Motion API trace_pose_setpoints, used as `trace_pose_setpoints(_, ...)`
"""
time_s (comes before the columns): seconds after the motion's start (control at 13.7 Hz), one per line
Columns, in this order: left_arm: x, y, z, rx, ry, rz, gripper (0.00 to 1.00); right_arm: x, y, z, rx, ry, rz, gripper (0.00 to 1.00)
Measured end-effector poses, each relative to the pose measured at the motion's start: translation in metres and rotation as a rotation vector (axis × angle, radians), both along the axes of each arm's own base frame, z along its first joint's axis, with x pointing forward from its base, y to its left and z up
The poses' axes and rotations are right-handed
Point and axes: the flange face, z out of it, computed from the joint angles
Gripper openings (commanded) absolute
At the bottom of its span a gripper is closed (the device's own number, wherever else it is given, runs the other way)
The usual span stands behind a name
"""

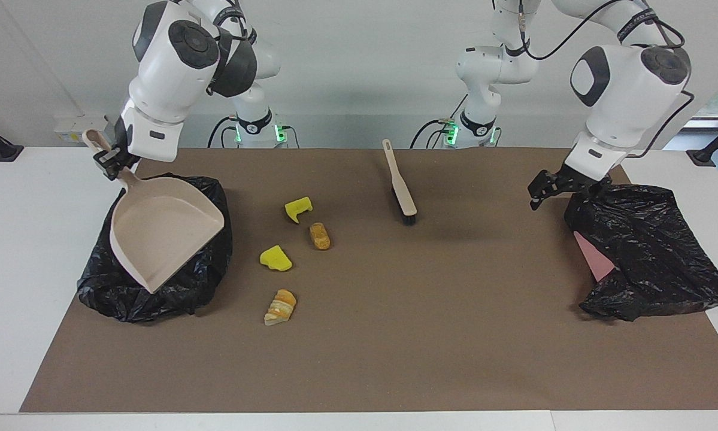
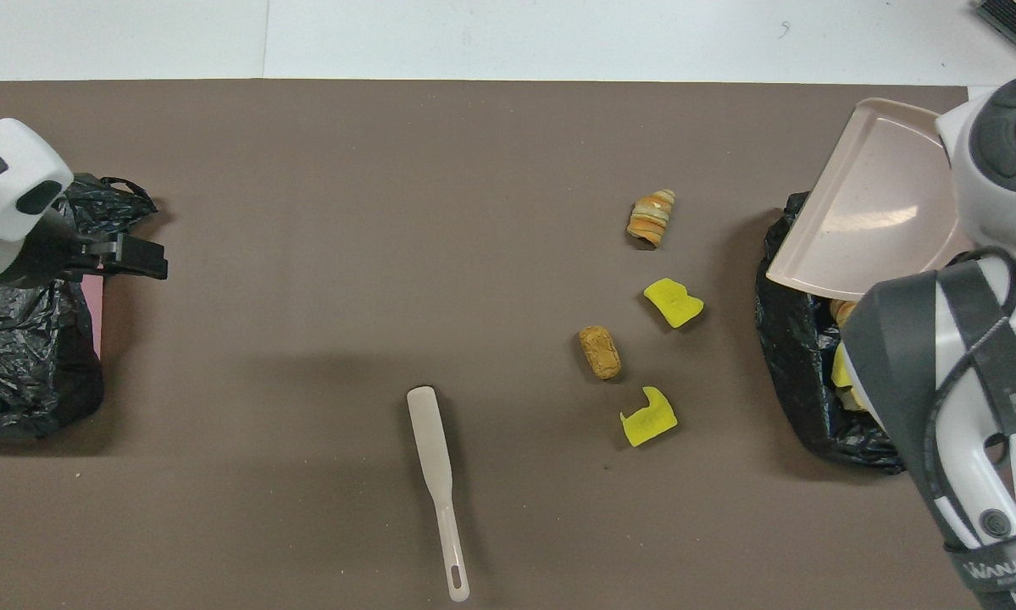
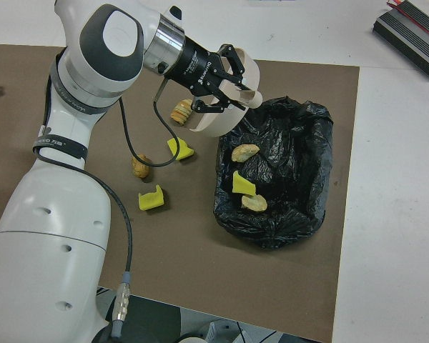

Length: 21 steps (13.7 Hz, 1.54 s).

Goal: Sweep and dump trash in bin
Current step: 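Bring the dustpan back and set it on the table with the right gripper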

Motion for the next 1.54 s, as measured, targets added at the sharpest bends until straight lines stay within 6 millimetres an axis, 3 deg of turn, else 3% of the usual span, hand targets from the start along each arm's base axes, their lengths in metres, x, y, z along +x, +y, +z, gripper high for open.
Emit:
trace_pose_setpoints(0.07, 0.000, 0.012, 0.010, 0.000, 0.001, -0.003, 1.00, 0.005, 0.015, -0.001, 0.055, -0.046, -0.048, 0.00)
trace_pose_setpoints(0.22, 0.000, 0.023, 0.020, 0.000, -0.004, 0.004, 1.00, 0.017, 0.064, -0.006, 0.120, -0.146, -0.135, 0.00)
trace_pose_setpoints(0.51, -0.007, 0.019, 0.043, 0.000, 0.042, -0.009, 1.00, 0.038, 0.178, -0.037, 0.259, -0.293, -0.340, 0.00)
trace_pose_setpoints(0.73, -0.014, 0.019, 0.061, 0.000, 0.055, -0.016, 1.00, 0.051, 0.231, -0.070, 0.390, -0.324, -0.583, 0.00)
trace_pose_setpoints(1.02, -0.020, 0.020, 0.052, 0.007, 0.076, -0.019, 1.00, 0.043, 0.314, -0.107, 0.504, -0.327, -0.768, 0.00)
trace_pose_setpoints(1.17, -0.021, 0.019, 0.052, 0.009, 0.076, -0.021, 1.00, 0.039, 0.343, -0.125, 0.538, -0.323, -0.814, 0.00)
trace_pose_setpoints(1.39, -0.022, 0.019, 0.052, 0.011, 0.077, -0.022, 1.00, 0.026, 0.393, -0.167, 0.563, -0.328, -0.881, 0.00)
trace_pose_setpoints(1.54, -0.022, 0.018, 0.052, 0.011, 0.077, -0.023, 1.00, 0.020, 0.415, -0.190, 0.584, -0.318, -0.920, 0.00)
